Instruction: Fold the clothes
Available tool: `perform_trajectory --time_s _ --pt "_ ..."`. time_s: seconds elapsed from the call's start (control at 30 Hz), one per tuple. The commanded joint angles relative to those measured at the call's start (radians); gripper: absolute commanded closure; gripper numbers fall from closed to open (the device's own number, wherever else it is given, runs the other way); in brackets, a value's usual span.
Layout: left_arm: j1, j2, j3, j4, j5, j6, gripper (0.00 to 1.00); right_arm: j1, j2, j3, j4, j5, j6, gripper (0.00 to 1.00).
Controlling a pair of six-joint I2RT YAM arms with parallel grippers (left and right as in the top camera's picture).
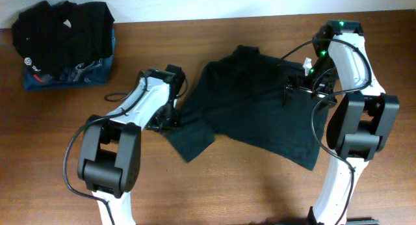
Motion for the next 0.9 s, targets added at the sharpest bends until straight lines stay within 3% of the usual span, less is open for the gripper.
perform_trajectory --time_s 0.0,0.07,0.13,0.17,0.2,0.4,0.57,0.63,0.73,0.87 --pt "0.044 -0.004 0.028 -0.038 -0.135 0.000 0.99 0.001 -0.018 -0.005 0.001 0.014 0.007 0.01" --pt "0.064 -0.004 0.030 -0.053 -0.135 0.000 0.81 0.001 -0.018 -0.005 0.007 0.014 0.007 0.01" --pt "0.070 -0.004 0.030 -0.058 -0.135 0.000 0.29 0.004 -0.018 -0.005 0.012 0.013 0.007 0.01" --pt "0.070 -0.004 0.030 -0.061 -0.135 0.000 0.08 0.013 -0.018 -0.005 0.021 0.013 0.007 0.01" --pt "0.070 -0.004 0.030 -0.068 -0.135 0.000 0.01 0.023 -0.018 -0.005 0.027 0.009 0.007 0.01" --pt "0.056 -0.004 0.097 -0.121 -0.129 -0.008 0.01 0.129 -0.018 -0.005 0.182 -0.056 0.026 0.01" --pt "0.024 -0.004 0.196 -0.119 -0.119 -0.007 0.01 0.222 -0.017 -0.005 0.428 -0.301 0.051 0.01" --pt "0.027 -0.005 0.204 -0.114 -0.135 -0.022 0.01 0.261 -0.012 -0.005 0.489 -0.301 0.136 0.01" --pt "0.056 -0.004 0.204 -0.119 -0.196 -0.135 0.01 0.317 0.003 -0.005 0.596 -0.301 0.251 0.01" --pt "0.155 -0.004 0.204 -0.143 -0.195 -0.159 0.01 0.396 0.036 -0.005 0.730 -0.297 0.346 0.01"
